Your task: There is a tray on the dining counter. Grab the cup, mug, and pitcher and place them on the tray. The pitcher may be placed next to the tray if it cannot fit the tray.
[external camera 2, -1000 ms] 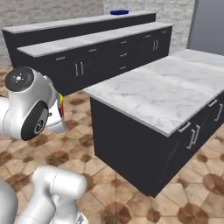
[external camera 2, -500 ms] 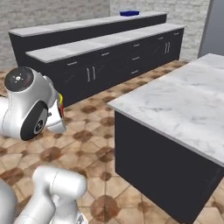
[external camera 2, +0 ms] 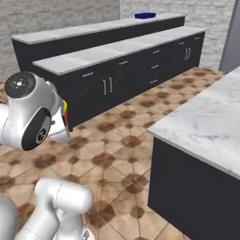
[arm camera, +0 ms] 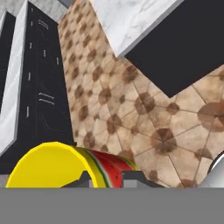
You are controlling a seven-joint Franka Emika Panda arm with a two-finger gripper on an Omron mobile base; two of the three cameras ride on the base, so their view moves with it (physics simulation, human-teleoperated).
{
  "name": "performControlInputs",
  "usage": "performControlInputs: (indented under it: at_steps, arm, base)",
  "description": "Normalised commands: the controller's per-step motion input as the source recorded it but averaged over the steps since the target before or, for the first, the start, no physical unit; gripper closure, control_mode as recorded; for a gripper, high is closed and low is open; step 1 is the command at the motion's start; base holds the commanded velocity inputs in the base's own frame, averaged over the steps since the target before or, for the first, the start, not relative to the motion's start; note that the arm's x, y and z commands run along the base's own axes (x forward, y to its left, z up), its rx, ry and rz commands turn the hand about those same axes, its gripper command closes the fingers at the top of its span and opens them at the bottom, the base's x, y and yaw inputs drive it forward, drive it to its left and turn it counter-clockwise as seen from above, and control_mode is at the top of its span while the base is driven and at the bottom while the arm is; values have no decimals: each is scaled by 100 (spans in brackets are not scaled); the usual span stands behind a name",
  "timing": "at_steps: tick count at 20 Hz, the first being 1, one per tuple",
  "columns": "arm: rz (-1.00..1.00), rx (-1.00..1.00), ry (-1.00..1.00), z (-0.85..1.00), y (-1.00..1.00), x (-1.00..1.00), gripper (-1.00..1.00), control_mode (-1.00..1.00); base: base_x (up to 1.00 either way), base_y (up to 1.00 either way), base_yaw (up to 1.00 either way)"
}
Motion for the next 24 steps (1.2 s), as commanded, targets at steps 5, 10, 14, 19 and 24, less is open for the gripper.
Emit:
performControlInputs:
  at_steps: [5, 10, 14, 19, 24]
  arm:
    - [0, 0, 0, 0, 0, 0, 100, 100]
    - [0, 0, 0, 0, 0, 0, 100, 100]
    - [0, 0, 0, 0, 0, 0, 100, 100]
    - [0, 0, 0, 0, 0, 0, 100, 100]
    - [0, 0, 0, 0, 0, 0, 100, 100]
  base:
    - [100, 100, -16]
    - [100, 100, -20]
    - [100, 100, -25]
    - [100, 100, -28]
    - [100, 100, -28]
